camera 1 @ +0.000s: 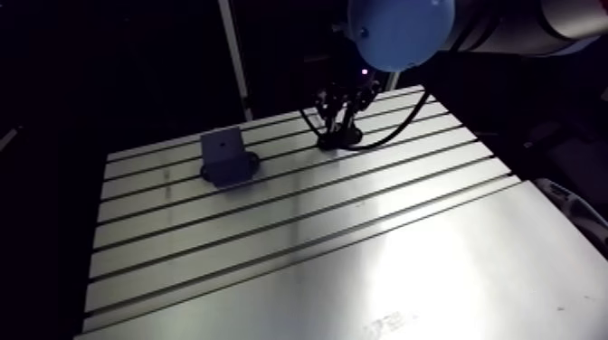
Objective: Pick up the M10 bolt and insert it into the hole until fully seated.
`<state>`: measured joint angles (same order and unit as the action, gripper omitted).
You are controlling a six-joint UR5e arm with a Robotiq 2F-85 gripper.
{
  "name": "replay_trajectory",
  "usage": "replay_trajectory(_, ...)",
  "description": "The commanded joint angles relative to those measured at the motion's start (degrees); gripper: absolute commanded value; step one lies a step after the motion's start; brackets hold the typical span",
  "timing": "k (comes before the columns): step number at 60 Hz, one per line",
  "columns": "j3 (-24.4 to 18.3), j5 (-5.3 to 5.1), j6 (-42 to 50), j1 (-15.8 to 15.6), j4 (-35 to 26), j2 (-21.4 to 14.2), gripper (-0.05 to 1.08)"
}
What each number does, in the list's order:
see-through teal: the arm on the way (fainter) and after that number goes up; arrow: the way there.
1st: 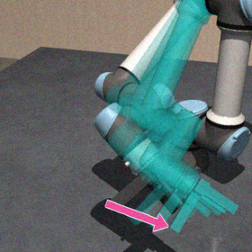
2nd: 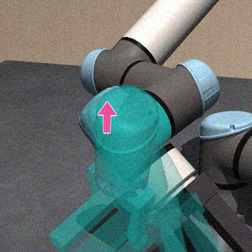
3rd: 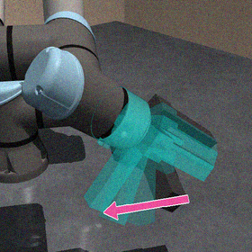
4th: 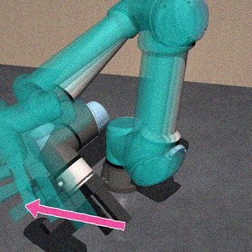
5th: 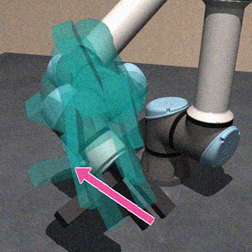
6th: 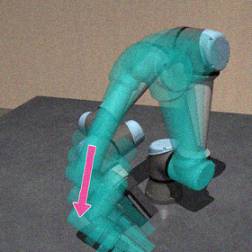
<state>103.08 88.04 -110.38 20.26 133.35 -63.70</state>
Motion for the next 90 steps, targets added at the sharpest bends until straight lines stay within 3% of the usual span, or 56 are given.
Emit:
replay_trajectory(1,-0.2,-0.12,-0.1,0.0,-0.1,-0.1,0.62)
replay_trajectory(64,-0.2,-0.2,-0.1,-0.4,-0.3,-0.1,0.75)
replay_trajectory(90,-1.1,-0.64,-0.1,-1.4,-0.2,-0.9,0.88)
